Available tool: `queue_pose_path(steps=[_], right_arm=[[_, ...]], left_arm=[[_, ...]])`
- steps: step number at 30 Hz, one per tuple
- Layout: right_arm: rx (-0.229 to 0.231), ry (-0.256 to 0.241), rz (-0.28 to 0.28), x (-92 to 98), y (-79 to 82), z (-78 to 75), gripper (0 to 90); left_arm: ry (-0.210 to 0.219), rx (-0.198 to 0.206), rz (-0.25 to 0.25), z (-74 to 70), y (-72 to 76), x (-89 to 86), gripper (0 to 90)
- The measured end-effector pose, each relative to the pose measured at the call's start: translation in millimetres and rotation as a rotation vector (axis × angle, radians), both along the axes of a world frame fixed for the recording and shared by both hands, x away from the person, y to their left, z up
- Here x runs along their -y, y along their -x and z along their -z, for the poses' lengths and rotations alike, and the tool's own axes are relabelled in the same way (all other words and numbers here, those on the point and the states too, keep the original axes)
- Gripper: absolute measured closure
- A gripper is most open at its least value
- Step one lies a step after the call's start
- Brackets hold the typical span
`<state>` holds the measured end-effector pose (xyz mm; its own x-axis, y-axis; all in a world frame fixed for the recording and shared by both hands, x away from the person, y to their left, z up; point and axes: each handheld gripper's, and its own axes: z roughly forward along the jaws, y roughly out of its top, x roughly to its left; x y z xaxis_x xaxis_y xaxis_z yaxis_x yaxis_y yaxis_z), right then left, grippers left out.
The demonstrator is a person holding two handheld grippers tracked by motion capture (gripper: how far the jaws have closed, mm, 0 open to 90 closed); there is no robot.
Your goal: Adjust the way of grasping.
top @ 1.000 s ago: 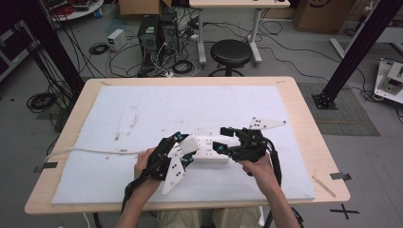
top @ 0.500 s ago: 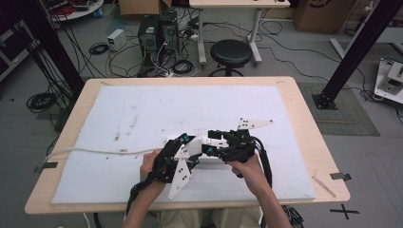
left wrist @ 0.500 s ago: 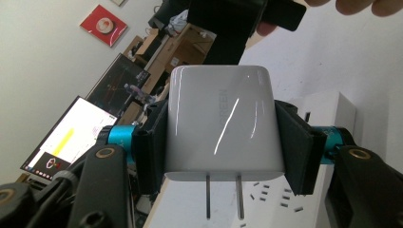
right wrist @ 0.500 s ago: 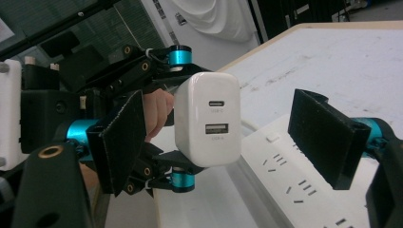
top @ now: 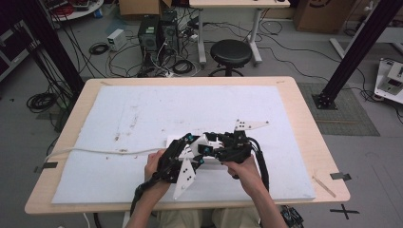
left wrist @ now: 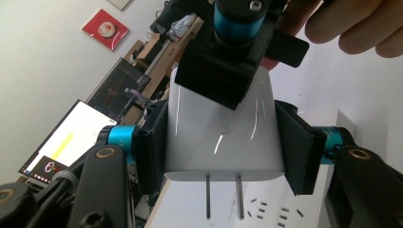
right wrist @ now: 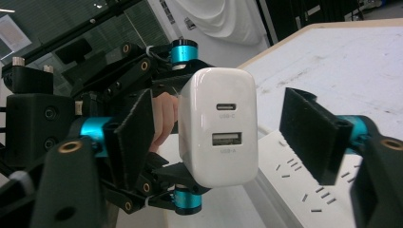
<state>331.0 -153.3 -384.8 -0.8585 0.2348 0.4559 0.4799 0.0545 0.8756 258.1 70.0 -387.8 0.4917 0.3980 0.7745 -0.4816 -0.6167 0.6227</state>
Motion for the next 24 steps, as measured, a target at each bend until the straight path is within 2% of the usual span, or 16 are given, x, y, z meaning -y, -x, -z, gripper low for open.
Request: queue_pose_path(steps=[10,12,18,24], right_arm=[[0.003,0.008,-0.009,-0.3,-0.7,1.3,35.5],[0.007,0.005,-0.018,-0.4,-0.9,2.2,40.2],[0.013,0.001,-0.006,0.2,-1.1,2.9,42.6],[0.005,-0.017,-0.019,1.3,-2.2,4.4,45.0]], left_arm=[[0.005,0.001,0.004,-0.3,-0.1,2.5,42.4],[0.009,-0.001,0.003,-0.6,0.3,3.1,42.4],[0.007,0.003,0.004,-0.5,0.5,3.0,42.4],[0.011,0.005,0.005,-1.2,0.3,3.8,42.4]])
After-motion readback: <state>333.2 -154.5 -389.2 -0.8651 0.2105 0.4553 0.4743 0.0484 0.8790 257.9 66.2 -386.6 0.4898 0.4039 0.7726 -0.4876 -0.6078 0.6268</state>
